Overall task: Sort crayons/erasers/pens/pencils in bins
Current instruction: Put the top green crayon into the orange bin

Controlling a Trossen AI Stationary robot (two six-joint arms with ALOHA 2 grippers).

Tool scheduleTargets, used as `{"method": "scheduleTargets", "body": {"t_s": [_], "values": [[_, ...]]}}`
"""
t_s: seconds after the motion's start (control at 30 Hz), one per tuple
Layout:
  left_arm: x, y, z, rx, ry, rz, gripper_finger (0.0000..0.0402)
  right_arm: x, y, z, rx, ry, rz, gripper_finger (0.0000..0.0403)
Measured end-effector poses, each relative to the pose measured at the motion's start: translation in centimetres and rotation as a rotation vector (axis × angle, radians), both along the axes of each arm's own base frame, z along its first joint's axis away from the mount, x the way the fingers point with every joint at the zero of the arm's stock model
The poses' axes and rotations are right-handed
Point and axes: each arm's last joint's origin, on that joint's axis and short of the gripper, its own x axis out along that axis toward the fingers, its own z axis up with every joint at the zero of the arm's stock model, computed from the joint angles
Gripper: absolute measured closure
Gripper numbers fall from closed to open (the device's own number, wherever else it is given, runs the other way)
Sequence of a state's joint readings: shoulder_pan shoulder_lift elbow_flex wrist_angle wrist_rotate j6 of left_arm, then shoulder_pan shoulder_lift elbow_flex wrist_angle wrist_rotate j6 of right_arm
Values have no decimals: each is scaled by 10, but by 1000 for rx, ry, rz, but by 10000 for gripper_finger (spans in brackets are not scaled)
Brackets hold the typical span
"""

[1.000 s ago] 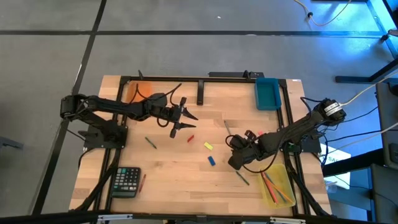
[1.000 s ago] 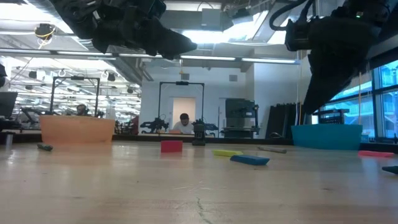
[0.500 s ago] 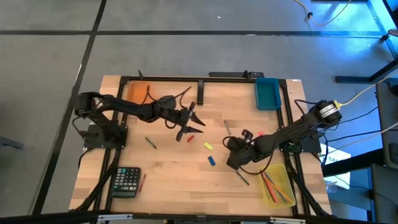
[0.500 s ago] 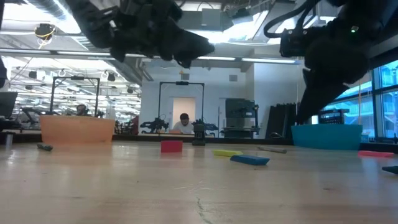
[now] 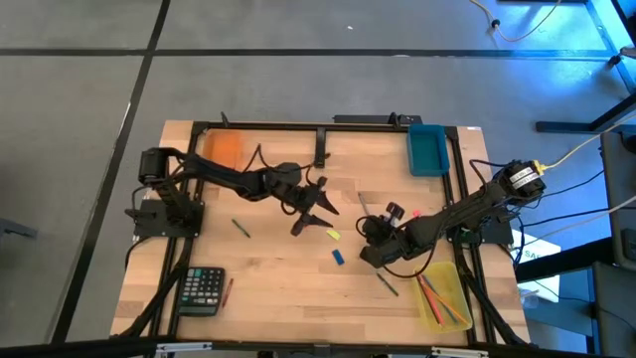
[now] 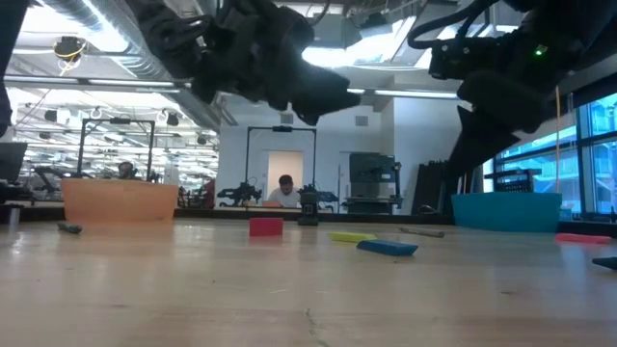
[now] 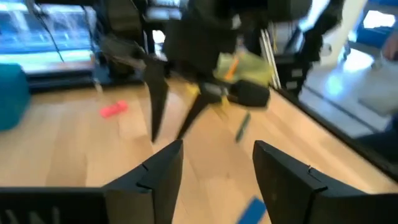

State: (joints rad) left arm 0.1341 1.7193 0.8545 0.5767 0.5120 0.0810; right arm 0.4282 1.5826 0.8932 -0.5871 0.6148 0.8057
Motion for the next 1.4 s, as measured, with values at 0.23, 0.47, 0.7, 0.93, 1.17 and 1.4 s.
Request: {"method": "scheduleTargets", "body": {"t_s": [0.23, 0.47, 0.7, 0.93, 1.17, 1.4], "values": [[4, -15, -14, 150, 15, -109, 201, 0, 0, 1, 4, -21, -27, 288], [7, -11, -22, 192, 36, -26, 201, 4, -4, 13, -112, -168, -142, 288], [0, 34, -28, 103, 183, 303, 202, 7, -19, 13, -114, -180, -237, 288], [-18, 53, -40, -2, 425, 429, 206, 8, -38, 11, -93, -132, -322, 288], [-83, 35, -13, 163, 886, 521, 206, 8, -58, 10, -142, -71, -359, 288], [-132, 3, -3, 112, 1067, 294, 206, 15, -78, 11, -185, -42, -339, 288]]}}
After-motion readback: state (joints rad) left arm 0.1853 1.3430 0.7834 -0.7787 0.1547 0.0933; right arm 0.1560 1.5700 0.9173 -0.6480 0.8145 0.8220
